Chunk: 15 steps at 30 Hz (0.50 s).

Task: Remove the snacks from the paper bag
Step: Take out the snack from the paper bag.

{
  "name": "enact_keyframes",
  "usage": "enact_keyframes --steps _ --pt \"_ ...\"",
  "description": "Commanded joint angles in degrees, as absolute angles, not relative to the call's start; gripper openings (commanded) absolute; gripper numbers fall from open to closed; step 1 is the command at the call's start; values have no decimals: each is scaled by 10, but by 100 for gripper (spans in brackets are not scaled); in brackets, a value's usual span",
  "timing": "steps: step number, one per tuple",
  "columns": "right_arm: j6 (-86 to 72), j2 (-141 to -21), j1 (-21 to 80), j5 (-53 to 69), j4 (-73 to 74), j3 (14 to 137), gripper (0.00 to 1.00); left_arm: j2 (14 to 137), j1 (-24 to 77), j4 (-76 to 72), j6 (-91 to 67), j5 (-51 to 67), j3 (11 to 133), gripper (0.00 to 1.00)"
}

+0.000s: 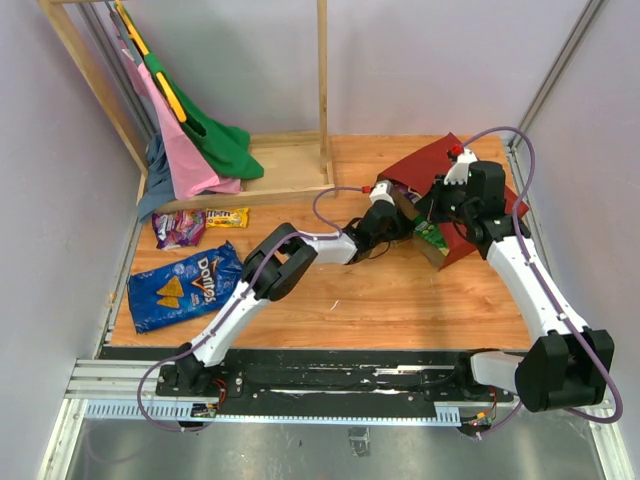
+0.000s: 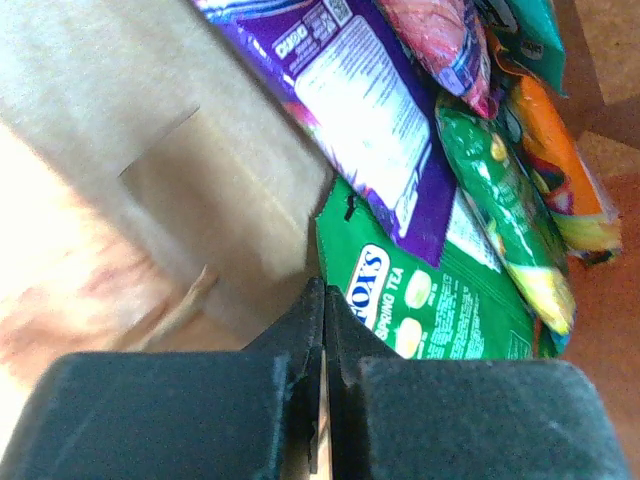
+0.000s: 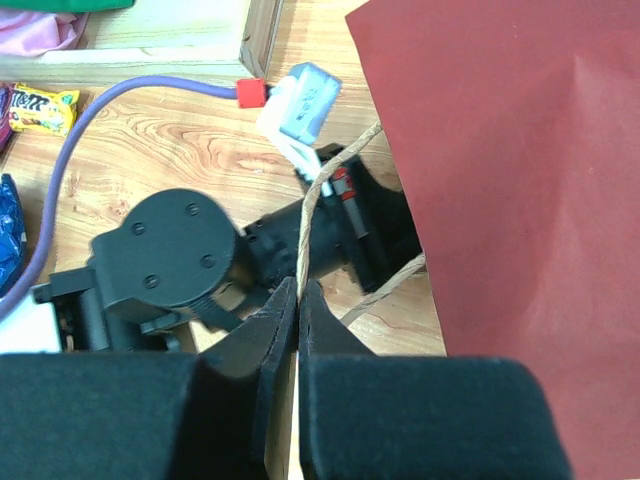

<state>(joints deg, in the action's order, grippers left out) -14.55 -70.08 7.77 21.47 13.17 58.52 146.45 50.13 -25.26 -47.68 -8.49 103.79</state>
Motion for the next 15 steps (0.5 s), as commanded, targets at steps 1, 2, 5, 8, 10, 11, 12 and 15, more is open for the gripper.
enact_keyframes --steps 1,2,5,8,10,11,12,15 --pt "-146 -682 90 219 126 576 2 1364 500 -320 -461 -99 942 1" --pt "-145 -682 90 217 125 576 2 1347 498 -336 -464 -97 918 1" --pt "-145 -682 90 217 127 576 2 1306 494 -361 -464 -91 869 0" --pt "-146 -680 90 217 126 576 2 1278 487 -374 -466 -69 844 1" --pt "-145 -679 90 215 126 577 2 1261 482 -378 -467 -52 835 1" --pt "-145 -678 90 215 126 576 2 1250 479 -380 -467 -46 827 0" --pt "-145 -677 90 214 127 577 2 1238 477 -385 -467 -42 817 0" --pt "-142 -674 90 210 130 578 2 1190 471 -403 -464 -36 762 1"
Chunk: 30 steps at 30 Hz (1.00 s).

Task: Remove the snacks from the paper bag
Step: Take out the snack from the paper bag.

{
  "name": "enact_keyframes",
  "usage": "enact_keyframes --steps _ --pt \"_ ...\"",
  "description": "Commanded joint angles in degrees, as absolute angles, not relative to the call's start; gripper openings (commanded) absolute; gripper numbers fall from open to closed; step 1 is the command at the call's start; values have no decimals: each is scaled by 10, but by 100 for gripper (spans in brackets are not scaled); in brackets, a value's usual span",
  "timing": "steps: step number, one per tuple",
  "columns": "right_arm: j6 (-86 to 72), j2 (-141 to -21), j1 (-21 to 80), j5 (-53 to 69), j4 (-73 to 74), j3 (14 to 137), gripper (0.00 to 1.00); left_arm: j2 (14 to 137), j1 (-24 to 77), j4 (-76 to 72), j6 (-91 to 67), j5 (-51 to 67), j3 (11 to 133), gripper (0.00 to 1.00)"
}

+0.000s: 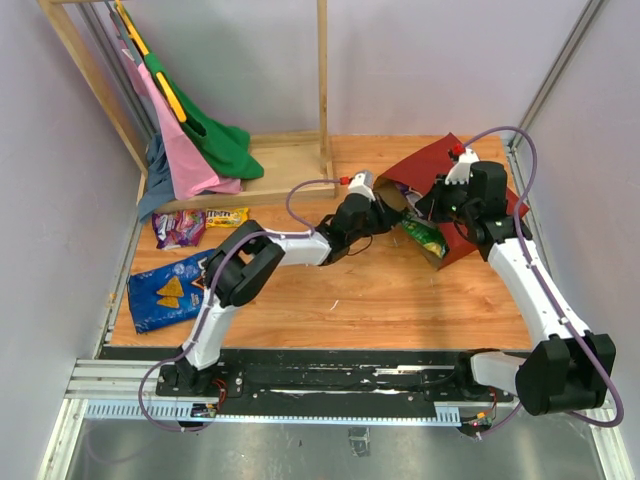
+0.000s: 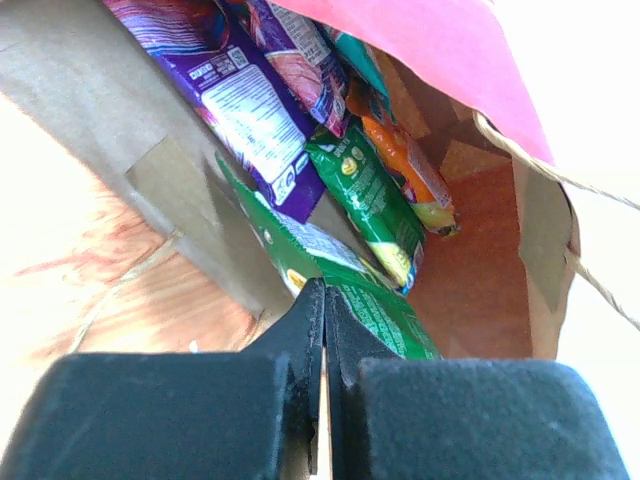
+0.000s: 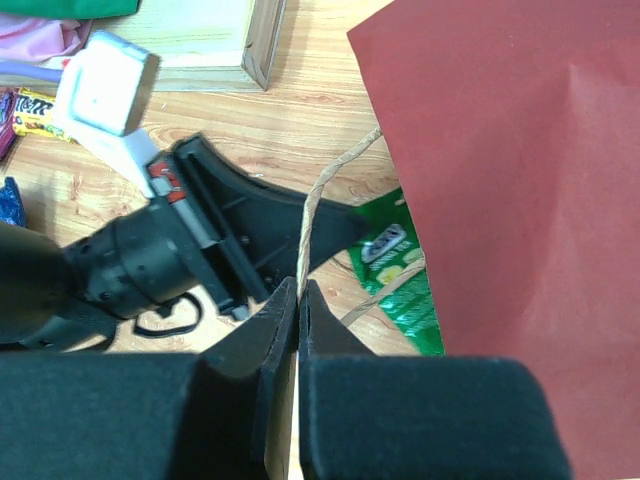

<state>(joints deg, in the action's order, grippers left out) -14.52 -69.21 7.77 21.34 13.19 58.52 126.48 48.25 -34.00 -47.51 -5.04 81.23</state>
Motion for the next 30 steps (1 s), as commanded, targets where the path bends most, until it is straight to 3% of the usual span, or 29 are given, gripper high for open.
enact_keyframes --steps 1,6,10,20,25,30 --pt "-142 -673 90 209 130 577 2 1169 467 -406 -467 -29 743 1" --pt "-141 -672 90 208 132 579 2 1042 449 -413 -459 2 633 1" --pt "-141 -671 90 208 130 577 2 909 446 -323 -388 -23 585 1" --pt "-155 -678 92 222 117 574 2 606 445 -106 -210 -260 464 1" --pt "-161 -681 100 225 113 577 1 601 445 -41 -196 -293 451 1" --pt "-160 -683 106 221 115 581 2 698 446 -52 -226 -194 438 0"
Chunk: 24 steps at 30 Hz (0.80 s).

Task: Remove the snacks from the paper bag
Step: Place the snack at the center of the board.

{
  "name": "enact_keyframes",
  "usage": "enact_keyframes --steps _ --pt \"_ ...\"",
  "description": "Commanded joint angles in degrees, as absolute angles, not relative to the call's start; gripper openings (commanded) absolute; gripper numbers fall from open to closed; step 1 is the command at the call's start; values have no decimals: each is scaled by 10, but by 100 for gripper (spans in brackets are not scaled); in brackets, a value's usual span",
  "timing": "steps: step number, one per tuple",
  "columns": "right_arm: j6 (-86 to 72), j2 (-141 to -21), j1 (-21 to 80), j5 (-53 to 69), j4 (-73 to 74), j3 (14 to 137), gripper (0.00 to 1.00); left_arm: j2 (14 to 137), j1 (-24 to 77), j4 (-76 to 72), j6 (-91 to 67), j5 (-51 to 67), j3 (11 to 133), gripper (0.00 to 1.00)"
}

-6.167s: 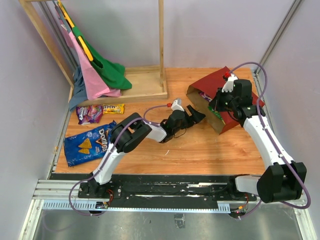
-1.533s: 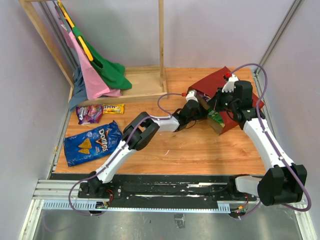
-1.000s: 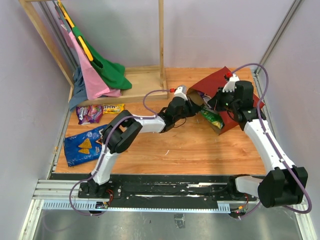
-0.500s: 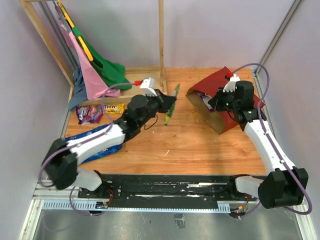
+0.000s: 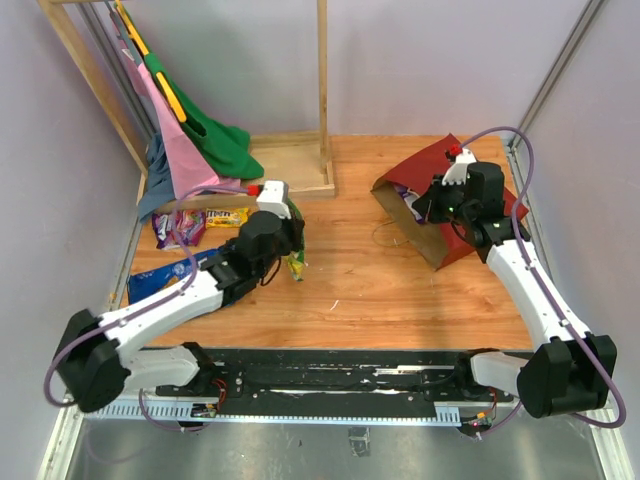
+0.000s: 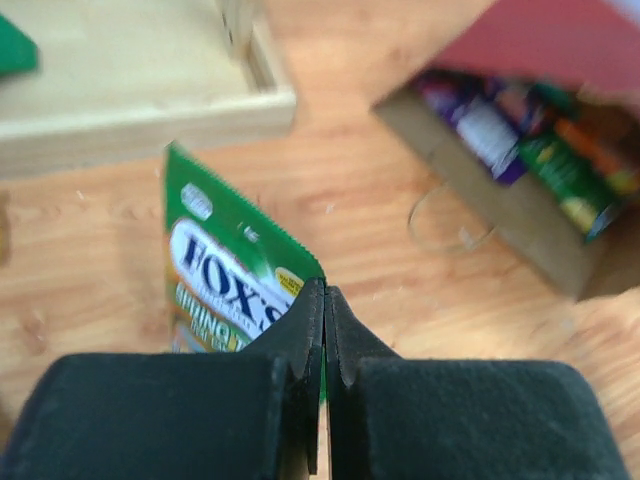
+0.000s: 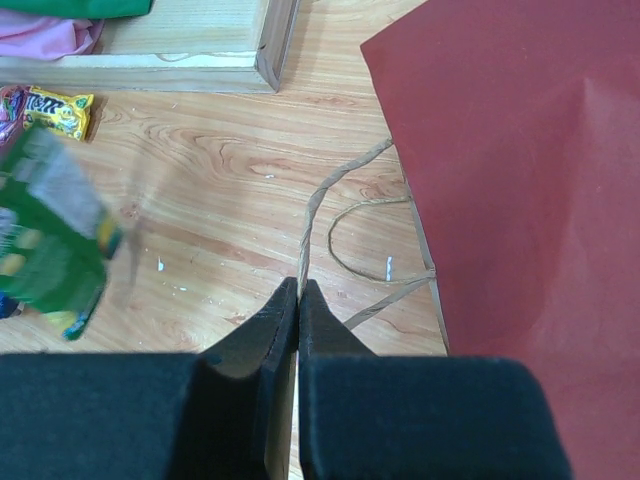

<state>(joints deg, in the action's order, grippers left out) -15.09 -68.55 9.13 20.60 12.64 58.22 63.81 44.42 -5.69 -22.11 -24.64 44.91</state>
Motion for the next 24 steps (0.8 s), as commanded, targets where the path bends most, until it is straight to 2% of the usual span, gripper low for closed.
enact_keyframes --steps 1,4,10,18,21,24 --pt "-160 -683 106 221 115 583 2 715 449 -66 -238 -165 434 0" --pt "-158 -682 108 218 120 585 2 755 472 -121 -264 -118 423 0" --pt "-157 -688 112 216 121 589 2 820 536 -150 -271 -117 443 1" --pt "-156 -692 116 215 120 588 2 875 554 -173 -279 -93 428 2" --pt "-154 -691 116 215 121 587 2 866 554 -190 -279 -91 412 21" --pt "-156 -689 116 218 120 586 2 859 554 -206 -275 -78 404 56"
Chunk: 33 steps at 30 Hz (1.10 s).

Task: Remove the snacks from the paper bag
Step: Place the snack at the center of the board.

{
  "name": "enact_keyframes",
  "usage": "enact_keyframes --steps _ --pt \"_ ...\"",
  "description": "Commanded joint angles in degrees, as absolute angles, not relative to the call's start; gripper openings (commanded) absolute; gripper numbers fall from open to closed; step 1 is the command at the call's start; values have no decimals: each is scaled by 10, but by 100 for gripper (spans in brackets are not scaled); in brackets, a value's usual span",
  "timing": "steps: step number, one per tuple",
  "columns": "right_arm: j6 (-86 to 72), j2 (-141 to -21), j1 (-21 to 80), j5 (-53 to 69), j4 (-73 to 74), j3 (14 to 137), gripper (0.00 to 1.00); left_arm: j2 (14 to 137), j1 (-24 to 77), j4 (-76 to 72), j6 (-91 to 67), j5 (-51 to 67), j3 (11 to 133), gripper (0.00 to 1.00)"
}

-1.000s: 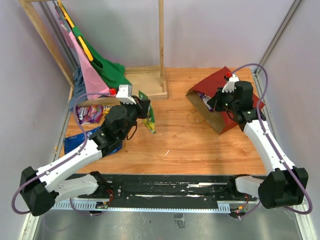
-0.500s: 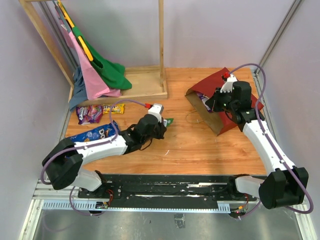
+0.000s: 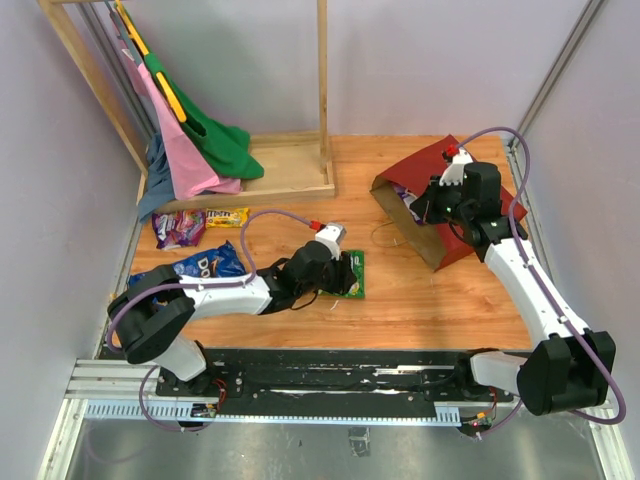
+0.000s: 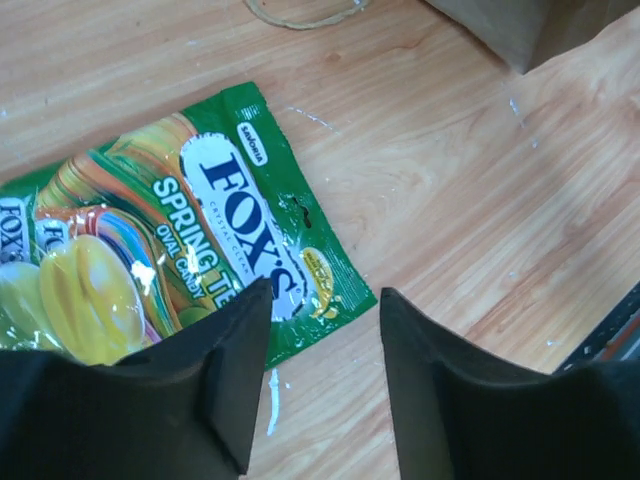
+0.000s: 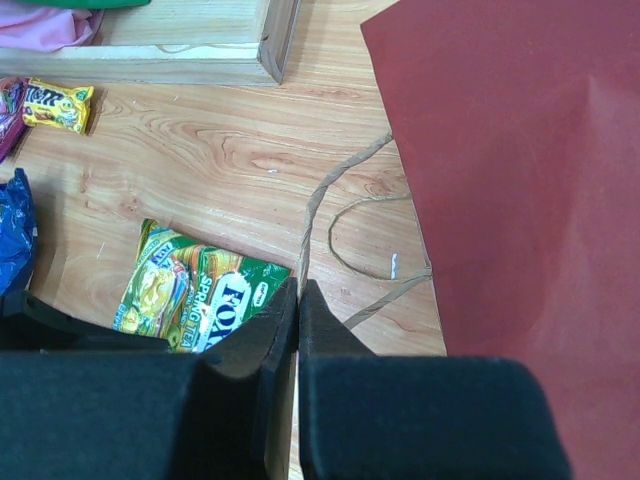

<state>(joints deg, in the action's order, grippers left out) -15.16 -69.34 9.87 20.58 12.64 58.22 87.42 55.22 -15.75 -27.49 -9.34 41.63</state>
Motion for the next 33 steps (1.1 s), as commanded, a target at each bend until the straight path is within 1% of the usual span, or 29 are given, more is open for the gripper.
enact_keyframes --steps 1,2,4,6,7,8,9,10,13,14,17,26,30,33 --pt "-156 -688 116 219 121 585 2 861 554 -207 -276 -75 404 67" --pt "-156 -686 116 220 121 585 2 861 553 -207 -278 -70 405 76" --pt "-155 -682 117 218 123 584 2 861 554 -209 -282 -61 404 84" --pt "-155 -678 117 217 123 582 2 859 553 -217 -289 -56 398 86" --pt "-155 -677 117 216 123 581 2 857 552 -221 -292 -56 393 85" --pt "-154 -676 117 216 123 581 2 857 551 -224 -295 -57 389 78" --pt "-154 -675 117 217 124 580 2 858 548 -224 -296 -58 386 62" --pt "-154 -674 118 218 124 579 2 860 543 -221 -295 -61 383 44" --pt "-153 -673 117 219 123 576 2 861 524 -209 -293 -73 376 14" --pt "-151 -673 118 219 124 576 2 861 514 -210 -296 -73 372 10" --pt "-152 -675 118 219 122 575 2 863 485 -229 -309 -59 353 10" --pt "-152 -685 117 221 120 576 2 929 430 -243 -334 -49 338 9" --pt "-154 -692 118 224 118 577 2 943 391 -246 -346 -43 329 4" --pt "-154 -694 119 224 117 578 2 941 363 -249 -347 -46 321 4"
